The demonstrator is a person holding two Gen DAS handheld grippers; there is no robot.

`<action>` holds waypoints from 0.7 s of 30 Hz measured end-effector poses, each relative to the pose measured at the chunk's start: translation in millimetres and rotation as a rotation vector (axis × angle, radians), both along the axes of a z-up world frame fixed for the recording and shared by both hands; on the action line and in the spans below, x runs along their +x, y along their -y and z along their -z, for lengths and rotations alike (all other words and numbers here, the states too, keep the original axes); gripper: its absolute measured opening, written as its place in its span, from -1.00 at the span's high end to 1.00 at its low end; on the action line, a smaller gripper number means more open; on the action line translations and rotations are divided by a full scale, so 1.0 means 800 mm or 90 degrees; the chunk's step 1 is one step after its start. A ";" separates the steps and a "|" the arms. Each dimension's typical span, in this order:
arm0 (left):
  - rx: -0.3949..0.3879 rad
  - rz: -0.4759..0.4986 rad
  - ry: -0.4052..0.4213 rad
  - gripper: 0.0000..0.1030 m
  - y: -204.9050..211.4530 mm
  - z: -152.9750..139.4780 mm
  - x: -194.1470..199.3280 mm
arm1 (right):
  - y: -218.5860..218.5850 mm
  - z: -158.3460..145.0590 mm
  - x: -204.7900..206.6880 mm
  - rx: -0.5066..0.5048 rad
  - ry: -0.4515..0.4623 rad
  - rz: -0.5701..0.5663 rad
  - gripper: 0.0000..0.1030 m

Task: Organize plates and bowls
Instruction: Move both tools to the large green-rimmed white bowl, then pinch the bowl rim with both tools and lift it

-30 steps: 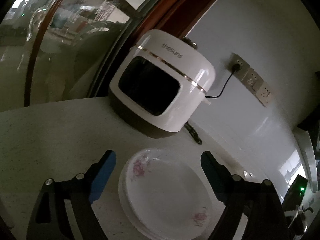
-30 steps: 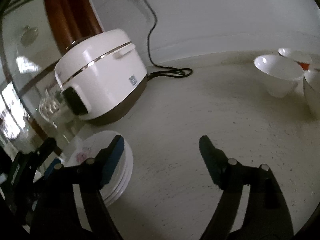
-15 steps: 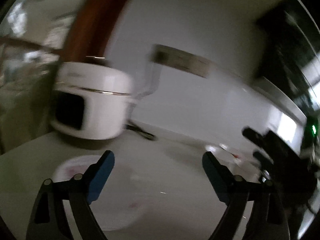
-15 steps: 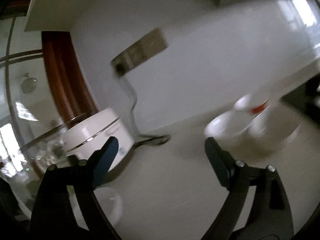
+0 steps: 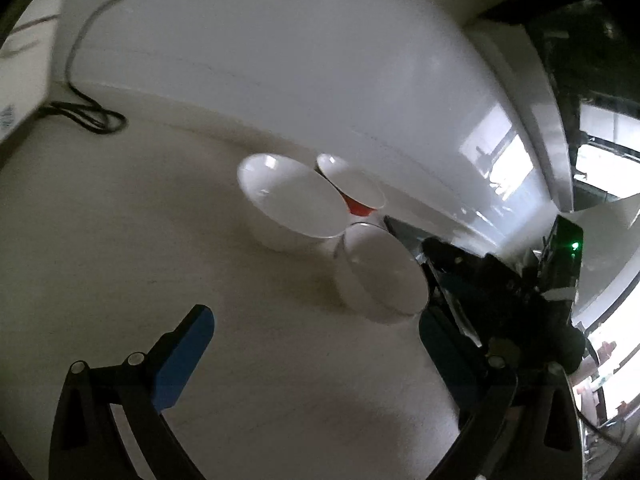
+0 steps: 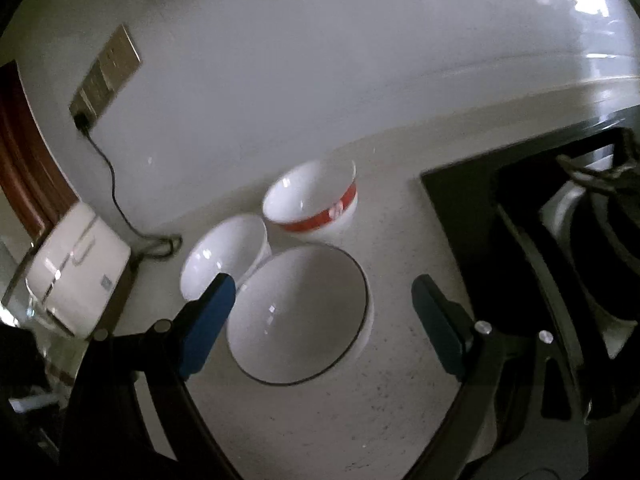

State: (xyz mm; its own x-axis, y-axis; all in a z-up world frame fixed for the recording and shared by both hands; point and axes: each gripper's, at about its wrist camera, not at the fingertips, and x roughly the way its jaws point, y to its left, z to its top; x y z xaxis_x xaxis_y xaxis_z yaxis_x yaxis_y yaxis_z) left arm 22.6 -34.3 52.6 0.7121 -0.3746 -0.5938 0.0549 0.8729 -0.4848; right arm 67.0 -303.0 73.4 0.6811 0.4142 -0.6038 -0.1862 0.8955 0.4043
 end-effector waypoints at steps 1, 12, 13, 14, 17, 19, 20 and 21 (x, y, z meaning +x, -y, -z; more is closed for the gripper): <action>0.007 -0.005 -0.012 -1.00 0.010 0.000 0.011 | 0.000 -0.001 0.005 -0.022 -0.023 -0.003 -0.75; 0.068 0.003 -0.003 -1.00 0.071 0.016 0.039 | 0.005 -0.049 -0.001 -0.186 -0.048 -0.028 -0.74; 0.079 0.000 0.011 -1.00 0.072 0.015 0.038 | 0.005 -0.053 0.001 -0.210 -0.040 -0.028 -0.74; 0.075 0.004 0.019 -1.00 0.071 0.015 0.037 | 0.004 -0.052 0.004 -0.224 -0.036 -0.032 -0.74; 0.044 0.017 0.025 -1.00 0.061 0.017 0.042 | 0.006 -0.021 0.018 -0.170 -0.073 -0.067 -0.65; 0.030 0.006 0.017 -1.00 0.050 0.016 0.046 | -0.002 -0.002 0.024 -0.214 -0.099 -0.077 -0.28; 0.010 0.003 0.012 -1.00 0.045 0.017 0.046 | -0.001 0.001 0.025 -0.205 -0.098 -0.078 -0.27; 0.000 0.002 0.010 -1.00 0.044 0.018 0.049 | 0.002 0.006 0.028 -0.180 -0.111 -0.080 -0.24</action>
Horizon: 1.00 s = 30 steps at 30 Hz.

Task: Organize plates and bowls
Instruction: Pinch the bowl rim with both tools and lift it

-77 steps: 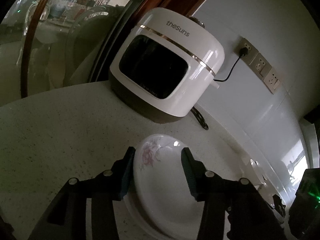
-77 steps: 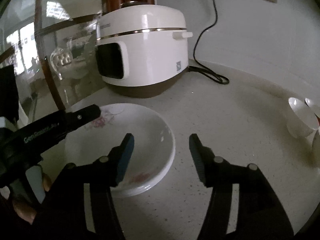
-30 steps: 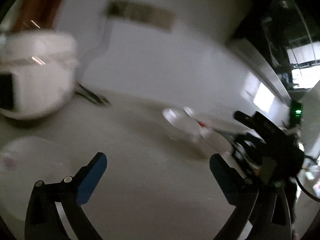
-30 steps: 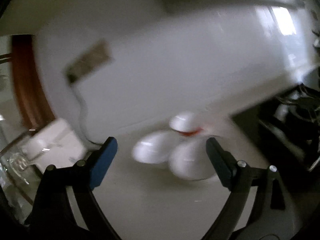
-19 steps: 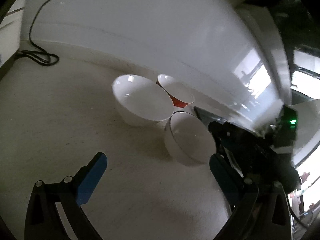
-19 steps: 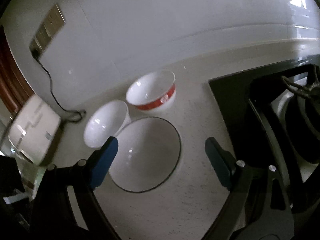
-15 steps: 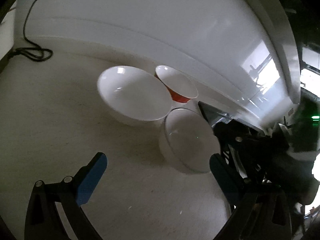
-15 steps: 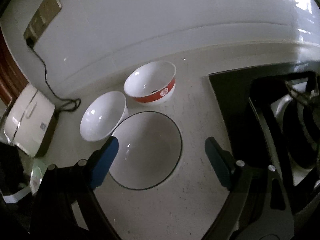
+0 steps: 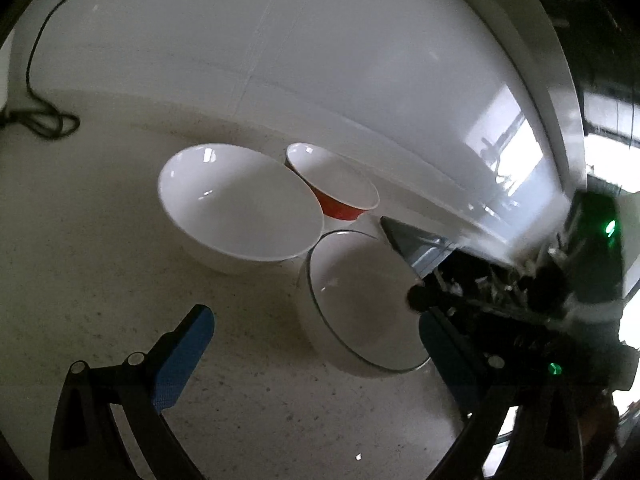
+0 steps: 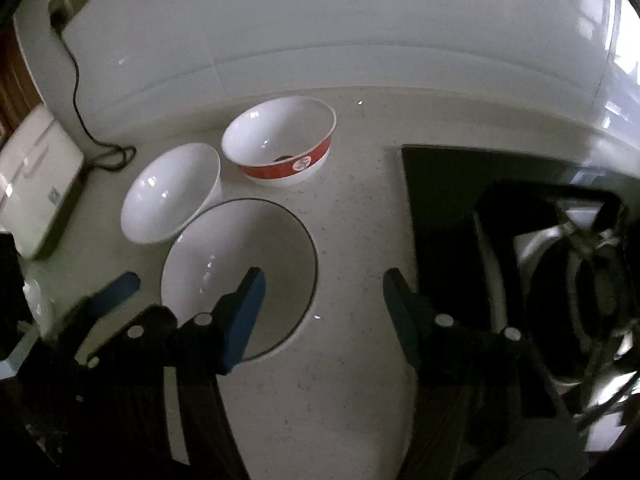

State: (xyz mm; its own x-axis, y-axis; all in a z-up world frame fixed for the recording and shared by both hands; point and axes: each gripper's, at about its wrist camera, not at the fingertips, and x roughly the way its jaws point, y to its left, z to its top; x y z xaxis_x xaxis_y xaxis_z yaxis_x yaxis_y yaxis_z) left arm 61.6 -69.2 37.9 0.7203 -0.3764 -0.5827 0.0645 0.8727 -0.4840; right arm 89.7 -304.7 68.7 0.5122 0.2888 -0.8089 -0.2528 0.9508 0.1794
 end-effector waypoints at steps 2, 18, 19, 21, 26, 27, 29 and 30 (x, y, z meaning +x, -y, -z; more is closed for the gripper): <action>-0.012 -0.012 -0.004 -1.00 -0.003 0.001 0.003 | 0.005 0.005 0.001 0.030 -0.019 -0.007 -0.22; 0.020 -0.052 -0.049 -0.07 0.011 0.013 0.028 | 0.001 0.020 0.008 0.067 -0.039 -0.014 0.42; 0.026 -0.050 -0.050 0.03 0.014 0.014 0.030 | 0.000 0.021 0.007 0.066 -0.039 -0.017 0.46; 0.020 -0.036 -0.056 0.23 0.017 0.020 0.036 | -0.002 0.026 0.008 0.062 -0.046 -0.020 0.51; 0.048 -0.010 -0.029 0.52 0.028 0.012 0.030 | 0.002 0.029 0.004 0.081 -0.054 -0.020 0.51; 0.058 -0.009 -0.020 0.53 0.030 0.010 0.028 | 0.001 0.028 0.003 0.073 -0.051 -0.025 0.51; 0.075 -0.005 -0.013 0.55 0.032 0.008 0.025 | 0.001 0.031 0.000 0.063 -0.044 -0.033 0.52; 0.074 -0.002 -0.015 0.55 0.031 0.008 0.025 | 0.003 0.032 -0.001 0.069 -0.045 -0.035 0.52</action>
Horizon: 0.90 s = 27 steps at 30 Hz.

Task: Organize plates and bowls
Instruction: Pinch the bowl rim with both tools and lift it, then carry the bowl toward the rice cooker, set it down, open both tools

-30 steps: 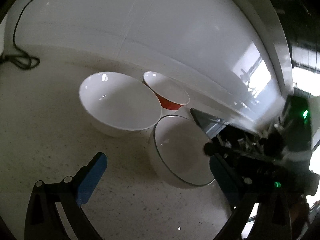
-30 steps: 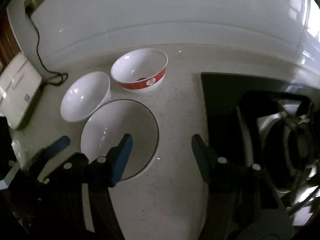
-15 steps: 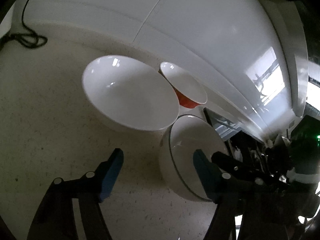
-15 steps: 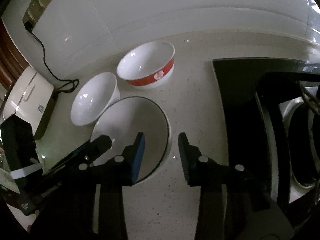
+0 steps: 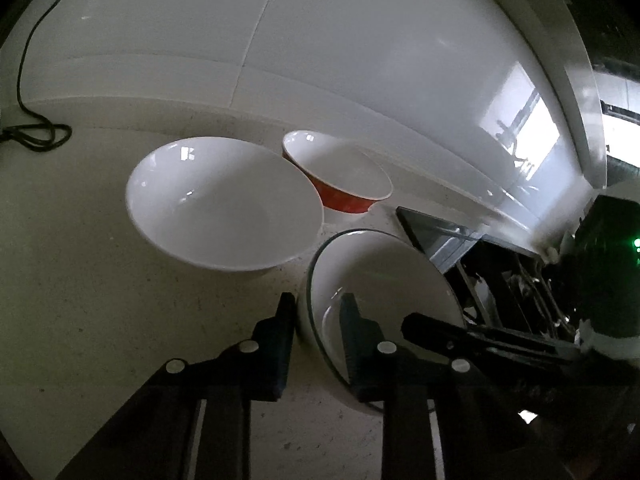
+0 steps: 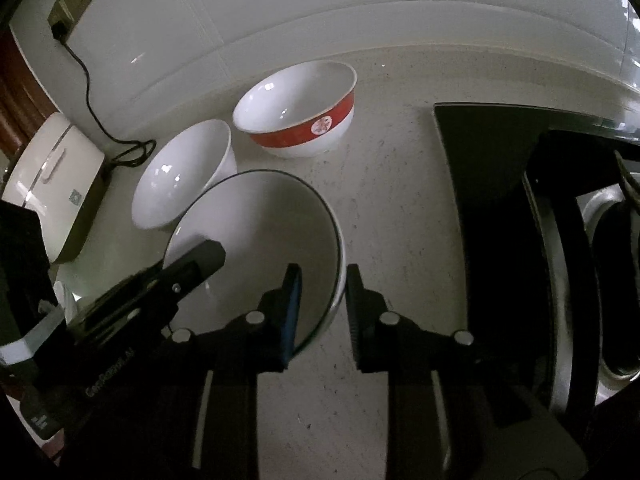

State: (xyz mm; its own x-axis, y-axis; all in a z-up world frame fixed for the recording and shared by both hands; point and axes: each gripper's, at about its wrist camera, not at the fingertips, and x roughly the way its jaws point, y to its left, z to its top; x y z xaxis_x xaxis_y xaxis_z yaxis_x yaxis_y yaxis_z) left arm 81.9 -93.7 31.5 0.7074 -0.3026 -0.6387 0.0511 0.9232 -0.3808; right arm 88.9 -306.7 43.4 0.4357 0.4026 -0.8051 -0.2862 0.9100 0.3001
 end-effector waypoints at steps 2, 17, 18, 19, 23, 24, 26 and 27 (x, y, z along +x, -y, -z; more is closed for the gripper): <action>-0.001 0.003 -0.008 0.55 -0.002 -0.001 -0.005 | 0.007 -0.001 0.000 0.017 -0.008 -0.004 0.53; -0.047 -0.086 -0.039 0.55 -0.071 -0.003 -0.055 | -0.035 -0.002 -0.021 0.087 -0.035 -0.107 0.59; -0.049 -0.092 -0.039 0.55 -0.075 -0.003 -0.058 | -0.040 0.000 -0.022 0.089 -0.038 -0.113 0.59; -0.051 -0.098 -0.041 0.55 -0.078 -0.003 -0.060 | -0.046 0.001 -0.023 0.091 -0.040 -0.121 0.59; -0.055 -0.123 -0.038 0.55 -0.093 -0.005 -0.068 | -0.065 0.005 -0.027 0.093 -0.047 -0.138 0.58; -0.056 -0.130 -0.036 0.55 -0.098 -0.006 -0.071 | -0.067 0.006 -0.025 0.095 -0.049 -0.142 0.58; -0.059 -0.142 -0.034 0.55 -0.107 -0.008 -0.076 | -0.077 0.007 -0.028 0.098 -0.054 -0.152 0.58; -0.059 -0.149 -0.035 0.55 -0.112 -0.009 -0.078 | -0.080 0.007 -0.031 0.100 -0.055 -0.156 0.58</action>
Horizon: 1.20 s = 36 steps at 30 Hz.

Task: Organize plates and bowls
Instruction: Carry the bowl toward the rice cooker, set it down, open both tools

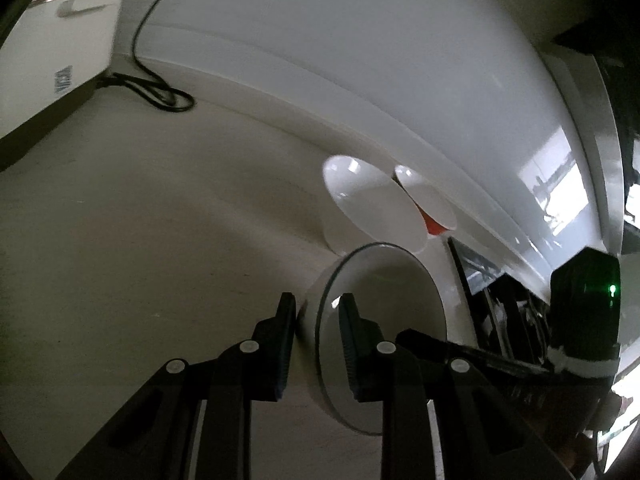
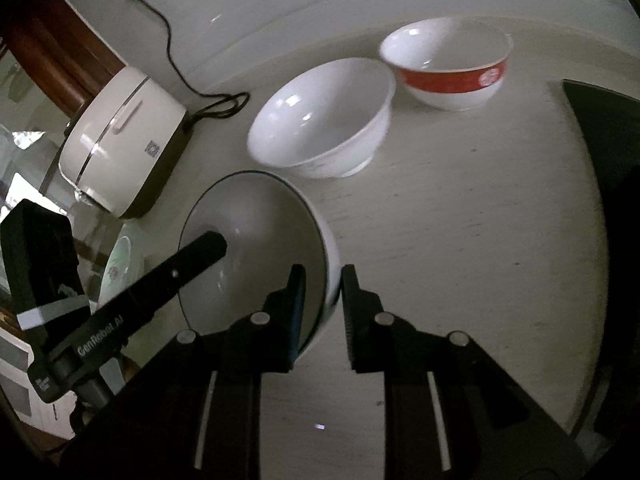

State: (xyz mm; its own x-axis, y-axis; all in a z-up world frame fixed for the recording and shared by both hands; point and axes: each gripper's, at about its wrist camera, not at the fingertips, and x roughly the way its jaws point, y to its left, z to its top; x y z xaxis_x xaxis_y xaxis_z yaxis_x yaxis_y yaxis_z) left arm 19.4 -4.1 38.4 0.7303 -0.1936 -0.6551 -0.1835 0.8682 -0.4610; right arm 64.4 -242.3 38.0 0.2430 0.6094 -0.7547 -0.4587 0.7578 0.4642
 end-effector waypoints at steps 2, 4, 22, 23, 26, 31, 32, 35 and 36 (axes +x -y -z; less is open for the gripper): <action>0.004 -0.015 -0.006 0.55 -0.008 0.001 -0.003 | -0.011 -0.001 -0.006 0.004 0.002 -0.010 0.58; 0.014 -0.031 -0.011 0.55 -0.017 0.004 -0.007 | -0.021 -0.002 -0.015 0.010 0.005 -0.018 0.58; -0.038 -0.101 -0.002 0.55 -0.068 0.008 -0.032 | -0.036 0.029 -0.019 0.172 -0.085 0.025 0.50; -0.038 -0.106 -0.001 0.55 -0.070 0.007 -0.032 | -0.036 0.031 -0.018 0.183 -0.093 0.027 0.50; -0.031 -0.132 0.007 0.55 -0.079 0.003 -0.038 | -0.051 0.039 -0.019 0.213 -0.114 0.026 0.48; -0.036 -0.167 0.025 0.55 -0.095 -0.001 -0.048 | -0.072 0.045 -0.024 0.242 -0.140 0.017 0.48; -0.046 -0.172 0.024 0.55 -0.100 0.000 -0.049 | -0.075 0.047 -0.024 0.249 -0.146 0.017 0.48; -0.052 -0.182 0.013 0.55 -0.103 0.004 -0.049 | -0.080 0.045 -0.024 0.258 -0.144 0.020 0.46; -0.058 -0.187 0.009 0.55 -0.106 0.006 -0.049 | -0.081 0.043 -0.025 0.259 -0.141 0.019 0.46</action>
